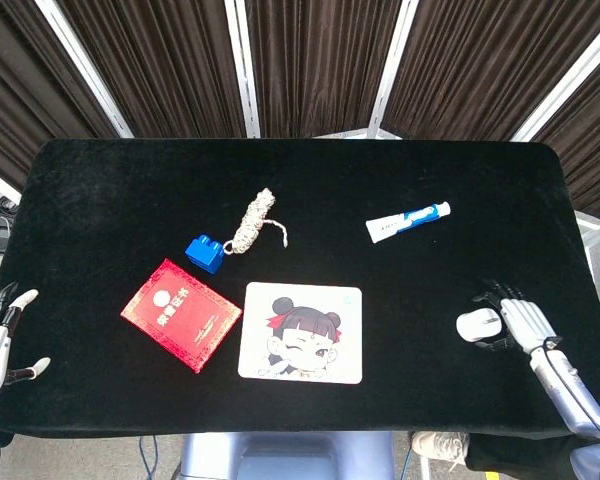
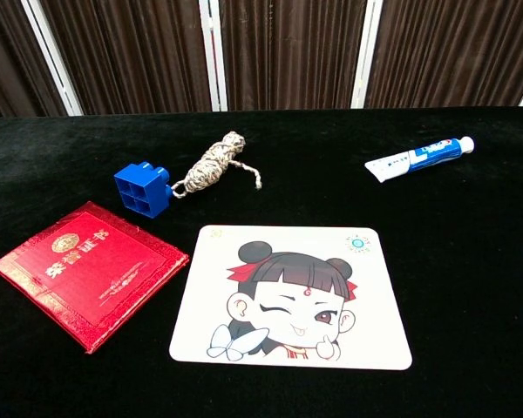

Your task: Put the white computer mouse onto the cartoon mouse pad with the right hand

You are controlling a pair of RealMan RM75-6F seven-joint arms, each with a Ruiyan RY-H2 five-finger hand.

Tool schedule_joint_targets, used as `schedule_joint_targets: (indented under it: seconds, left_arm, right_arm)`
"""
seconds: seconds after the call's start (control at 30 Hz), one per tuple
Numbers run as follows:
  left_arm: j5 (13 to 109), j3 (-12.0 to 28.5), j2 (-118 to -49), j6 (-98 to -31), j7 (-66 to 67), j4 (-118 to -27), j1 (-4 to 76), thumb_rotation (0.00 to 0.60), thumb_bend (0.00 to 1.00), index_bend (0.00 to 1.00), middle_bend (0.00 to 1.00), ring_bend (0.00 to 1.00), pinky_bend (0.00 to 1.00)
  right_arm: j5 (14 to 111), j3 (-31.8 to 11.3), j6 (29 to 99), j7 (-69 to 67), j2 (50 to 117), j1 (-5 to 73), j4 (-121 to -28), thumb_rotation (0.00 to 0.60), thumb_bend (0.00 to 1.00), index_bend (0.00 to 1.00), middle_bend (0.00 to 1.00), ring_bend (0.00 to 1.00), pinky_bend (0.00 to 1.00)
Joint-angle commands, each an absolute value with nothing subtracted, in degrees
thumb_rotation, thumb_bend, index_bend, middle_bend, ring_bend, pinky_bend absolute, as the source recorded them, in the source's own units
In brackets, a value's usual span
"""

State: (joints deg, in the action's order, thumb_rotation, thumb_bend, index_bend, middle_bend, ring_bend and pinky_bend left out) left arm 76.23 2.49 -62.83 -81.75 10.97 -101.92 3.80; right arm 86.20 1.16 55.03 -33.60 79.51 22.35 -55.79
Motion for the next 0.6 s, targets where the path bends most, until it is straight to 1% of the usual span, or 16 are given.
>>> schedule_joint_targets:
  seconds: [0.03, 0.27, 0.43, 0.5, 0.6]
  left_arm:
    - [76.2, 2.5, -62.8, -81.8, 11.1, -101.9, 3.8, 0.600, 0.12, 0.14, 0.00, 0.00, 0.00]
    - [76.3, 2.4, -62.8, -81.8, 11.1, -102.0, 3.8, 0.600, 0.12, 0.14, 0.00, 0.00, 0.00]
    - [76.4, 2.4, -62.8, -81.8, 11.0, -102.0, 3.8, 0.600, 0.12, 0.14, 0.00, 0.00, 0.00]
    - [76.4, 2.4, -62.8, -81.7, 11.1, -102.0, 3.9, 0.600, 0.12, 0.14, 0.00, 0.00, 0.00]
    - [76.3, 2.4, -62.8, -81.8, 11.2, -102.0, 3.9, 0.600, 0.12, 0.14, 0.00, 0.00, 0.00]
  right_arm:
    - [86.4, 1.3, 55.5, -34.5, 80.0, 22.2, -54.9, 0.600, 0.07, 0.28, 0.05, 0.00, 0.00]
    - [87.2, 1.9, 56.1, -35.7, 80.6, 22.3, -53.6, 0.600, 0.07, 0.29, 0.07, 0.00, 0.00]
    - [87.0, 2.0, 55.1, -36.4, 81.8, 22.5, -51.8, 0.600, 0.07, 0.29, 0.08, 0.00, 0.00]
    - [87.1, 2.1, 55.0, -36.6, 82.4, 22.5, -50.9, 0.600, 0.07, 0.31, 0.10, 0.00, 0.00]
    - [87.1, 2.2, 54.9, -36.6, 83.3, 22.6, -49.6, 0.600, 0.07, 0.38, 0.16, 0.00, 0.00]
